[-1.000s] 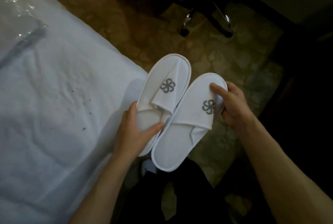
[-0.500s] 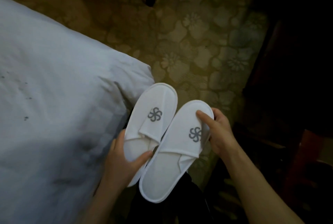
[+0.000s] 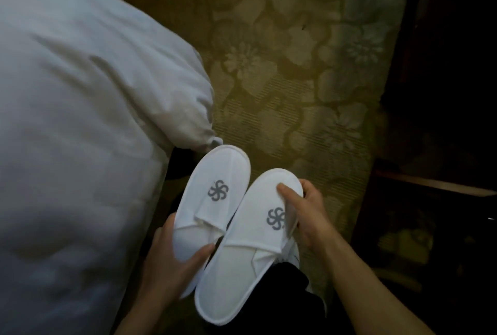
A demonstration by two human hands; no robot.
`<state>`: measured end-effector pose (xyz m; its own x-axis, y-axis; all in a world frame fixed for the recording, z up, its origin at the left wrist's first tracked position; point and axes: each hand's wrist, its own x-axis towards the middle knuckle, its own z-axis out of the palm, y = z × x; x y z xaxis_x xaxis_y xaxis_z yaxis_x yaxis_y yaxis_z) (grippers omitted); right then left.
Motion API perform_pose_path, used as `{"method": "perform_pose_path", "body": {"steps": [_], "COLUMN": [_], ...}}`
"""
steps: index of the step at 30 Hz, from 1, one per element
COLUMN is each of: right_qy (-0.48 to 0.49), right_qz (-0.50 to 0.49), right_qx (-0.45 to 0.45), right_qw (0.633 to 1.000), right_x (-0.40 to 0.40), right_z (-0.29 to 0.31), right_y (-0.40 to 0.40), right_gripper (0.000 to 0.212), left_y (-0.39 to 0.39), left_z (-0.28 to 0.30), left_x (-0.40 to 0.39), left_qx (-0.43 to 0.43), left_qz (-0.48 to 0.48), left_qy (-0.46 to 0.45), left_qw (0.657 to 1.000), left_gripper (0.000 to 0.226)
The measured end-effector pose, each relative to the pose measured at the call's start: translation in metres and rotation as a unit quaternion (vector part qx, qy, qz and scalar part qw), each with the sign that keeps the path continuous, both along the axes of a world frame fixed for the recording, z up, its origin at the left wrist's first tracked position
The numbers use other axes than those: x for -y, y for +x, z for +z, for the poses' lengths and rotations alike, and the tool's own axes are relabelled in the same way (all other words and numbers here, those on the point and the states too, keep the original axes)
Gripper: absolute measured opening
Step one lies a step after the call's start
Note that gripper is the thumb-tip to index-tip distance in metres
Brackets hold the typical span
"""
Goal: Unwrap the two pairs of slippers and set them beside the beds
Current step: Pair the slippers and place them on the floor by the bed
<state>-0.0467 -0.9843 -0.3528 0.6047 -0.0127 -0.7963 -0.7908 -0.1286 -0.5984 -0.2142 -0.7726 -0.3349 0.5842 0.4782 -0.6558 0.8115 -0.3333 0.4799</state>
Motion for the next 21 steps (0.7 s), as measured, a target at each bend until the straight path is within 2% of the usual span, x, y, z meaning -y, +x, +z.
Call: {"method": "perform_pose_path", "body": {"steps": [5, 10, 16, 21], "right_qy": [0.015, 0.025, 0.037, 0.034], "right_qz": [0.015, 0.038, 0.044, 0.030], "right_qx": [-0.002, 0.024, 0.048, 0.048], "right_qw": [1.000, 0.999, 0.997, 0.998], "right_x": [-0.011, -0.025, -0.028, -0.022], "right_z": [-0.084, -0.147, -0.200, -0.237], "right_y": [0.009, 0.035, 0.067, 0.086], "right_gripper": [0.024, 0.022, 0.031, 0.032], "left_y": [0.003, 0.021, 0.051, 0.073], "left_z": [-0.082, -0.151, -0.206, -0.240], "left_x": [-0.005, -0.011, -0.012, -0.010], "left_qx": [0.028, 0.025, 0.049, 0.052], "left_qz": [-0.004, 0.011, 0.021, 0.011], "left_qy": [0.023, 0.054, 0.061, 0.041], "left_qw": [0.999, 0.998, 0.997, 0.998], "left_gripper": [0.088, 0.095, 0.089, 0.097]}}
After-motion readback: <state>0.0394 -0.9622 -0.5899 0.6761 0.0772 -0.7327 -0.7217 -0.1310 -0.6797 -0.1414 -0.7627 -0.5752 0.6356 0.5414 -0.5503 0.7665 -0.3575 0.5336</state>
